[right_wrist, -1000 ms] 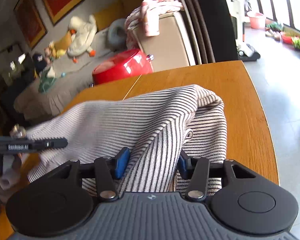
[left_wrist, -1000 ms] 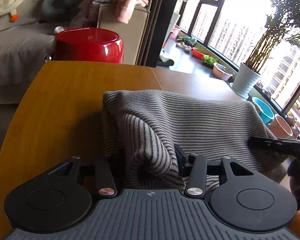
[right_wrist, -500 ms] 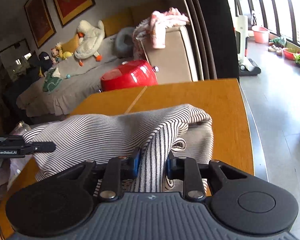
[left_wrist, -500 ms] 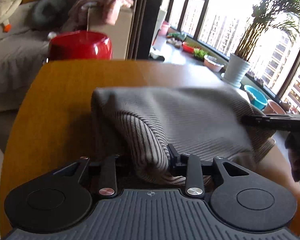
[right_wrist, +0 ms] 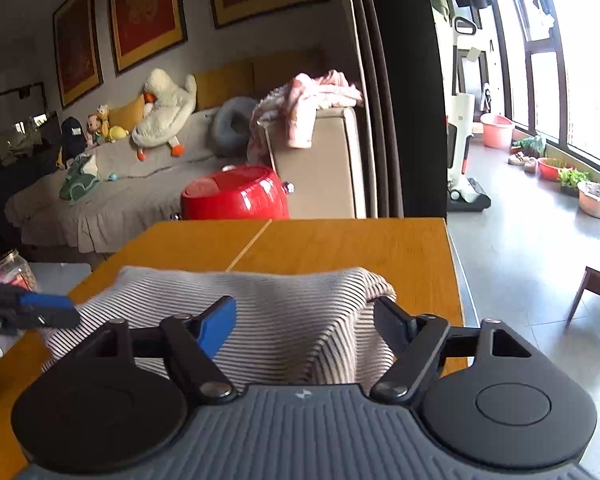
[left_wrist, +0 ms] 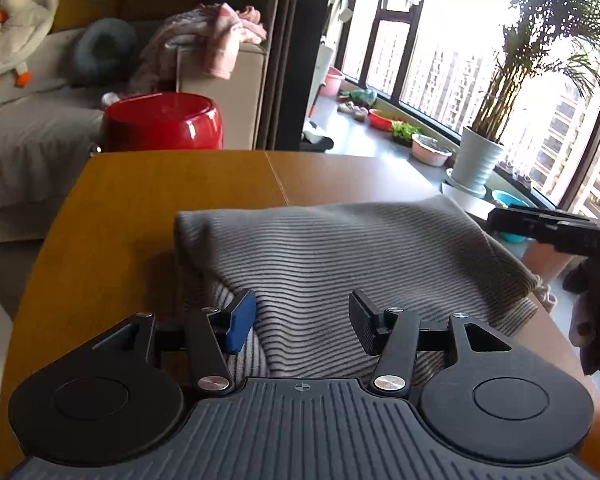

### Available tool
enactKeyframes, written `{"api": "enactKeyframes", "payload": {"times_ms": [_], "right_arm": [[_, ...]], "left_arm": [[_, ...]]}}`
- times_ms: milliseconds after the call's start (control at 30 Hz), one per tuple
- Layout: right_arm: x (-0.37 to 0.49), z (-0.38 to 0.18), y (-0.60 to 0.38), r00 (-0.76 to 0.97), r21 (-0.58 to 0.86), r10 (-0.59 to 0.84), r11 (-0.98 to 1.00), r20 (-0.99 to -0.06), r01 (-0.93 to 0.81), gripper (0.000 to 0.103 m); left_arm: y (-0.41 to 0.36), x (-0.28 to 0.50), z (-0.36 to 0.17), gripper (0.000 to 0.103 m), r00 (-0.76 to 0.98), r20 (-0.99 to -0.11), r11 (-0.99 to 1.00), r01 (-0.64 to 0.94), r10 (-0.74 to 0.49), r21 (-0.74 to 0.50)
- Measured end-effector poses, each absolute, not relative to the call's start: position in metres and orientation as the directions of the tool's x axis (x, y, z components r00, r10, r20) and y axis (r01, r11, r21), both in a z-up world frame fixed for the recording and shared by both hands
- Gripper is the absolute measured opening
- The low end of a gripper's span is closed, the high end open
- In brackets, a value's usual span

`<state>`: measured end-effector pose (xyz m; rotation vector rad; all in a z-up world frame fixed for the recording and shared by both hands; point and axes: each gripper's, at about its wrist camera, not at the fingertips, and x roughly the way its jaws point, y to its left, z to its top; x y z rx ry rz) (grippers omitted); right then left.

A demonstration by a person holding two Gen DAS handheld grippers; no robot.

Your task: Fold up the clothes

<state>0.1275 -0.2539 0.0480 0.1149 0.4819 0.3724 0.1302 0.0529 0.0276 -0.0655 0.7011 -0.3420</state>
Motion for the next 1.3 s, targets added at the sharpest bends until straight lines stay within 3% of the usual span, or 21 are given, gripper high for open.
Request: {"api": "enactKeyframes", "payload": {"times_ms": [67,200,400,533,667,1067,1300], "right_arm": [[0.132,0.045,-0.247,0.788,0.230,0.441,0.897,-0.431,-0.376,0.103],[0.149,0.015,-0.233,0.728,0.276,0.460,0.888,-0.509,-0.368,0.103],[0.140,0.001,-0.234,0.755,0.295,0.436,0.898,-0.490,-0.327,0.103],[0.131,-0.001,-0.235,0.762,0.311,0.437,0.896,-0.479,-0.318,0.103],[0.129,-0.002,-0.236,0.769,0.324,0.438,0.893,-0.467,-0.312,0.103],[0.106,0.000,-0.204,0.763,0.230,0.365,0.931,-0.534,-0.284,0.103],[0.069,0.011,-0.166,0.707,0.033,0.383,0.890,-0.595,-0.454,0.103]], "left_arm": [[0.047,0.133,0.019,0.060,0.694,-0.634,0.939,0.293,-0.340,-0.182],[0.047,0.139,0.009,0.065,0.689,-0.634,0.935,0.290,-0.351,-0.204],[0.045,0.144,0.002,0.078,0.697,-0.611,0.927,0.306,-0.374,-0.218],[0.041,0.147,-0.006,0.094,0.716,-0.573,0.917,0.333,-0.399,-0.221],[0.028,0.143,-0.014,0.103,0.744,-0.544,0.919,0.362,-0.386,-0.157],[0.037,0.171,-0.014,0.103,0.763,-0.538,0.933,0.317,-0.357,-0.170],[0.044,0.178,-0.009,0.103,0.768,-0.547,0.942,0.296,-0.333,-0.158]]}}
